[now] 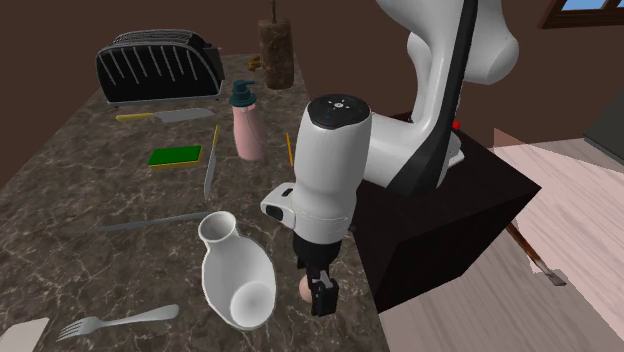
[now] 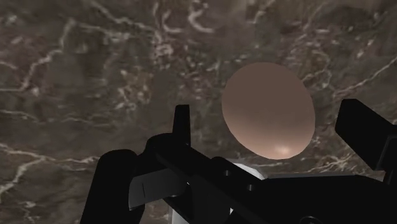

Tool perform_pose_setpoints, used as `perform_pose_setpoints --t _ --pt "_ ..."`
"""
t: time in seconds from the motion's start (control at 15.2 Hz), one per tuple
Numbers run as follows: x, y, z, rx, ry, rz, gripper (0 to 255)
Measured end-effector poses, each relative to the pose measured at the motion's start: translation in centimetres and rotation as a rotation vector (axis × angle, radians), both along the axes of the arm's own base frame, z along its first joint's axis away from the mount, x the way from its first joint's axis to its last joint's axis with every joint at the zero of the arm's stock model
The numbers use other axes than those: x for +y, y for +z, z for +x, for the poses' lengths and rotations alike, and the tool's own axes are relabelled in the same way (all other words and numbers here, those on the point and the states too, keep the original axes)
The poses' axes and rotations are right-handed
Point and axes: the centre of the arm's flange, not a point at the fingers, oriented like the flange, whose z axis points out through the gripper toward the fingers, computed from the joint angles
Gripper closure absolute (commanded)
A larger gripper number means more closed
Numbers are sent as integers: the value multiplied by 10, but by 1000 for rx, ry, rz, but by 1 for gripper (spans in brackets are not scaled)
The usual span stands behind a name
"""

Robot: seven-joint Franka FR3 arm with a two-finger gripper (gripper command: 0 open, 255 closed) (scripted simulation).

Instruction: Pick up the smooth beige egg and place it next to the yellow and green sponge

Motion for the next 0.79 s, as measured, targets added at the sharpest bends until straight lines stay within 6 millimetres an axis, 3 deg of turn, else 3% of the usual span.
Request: perform_pose_setpoints --t 0.2,0.26,0.79 --pt "0 0 0 0 0 0 0" --pt "0 0 0 0 0 0 255" --pt "0 0 0 -1 -1 0 255"
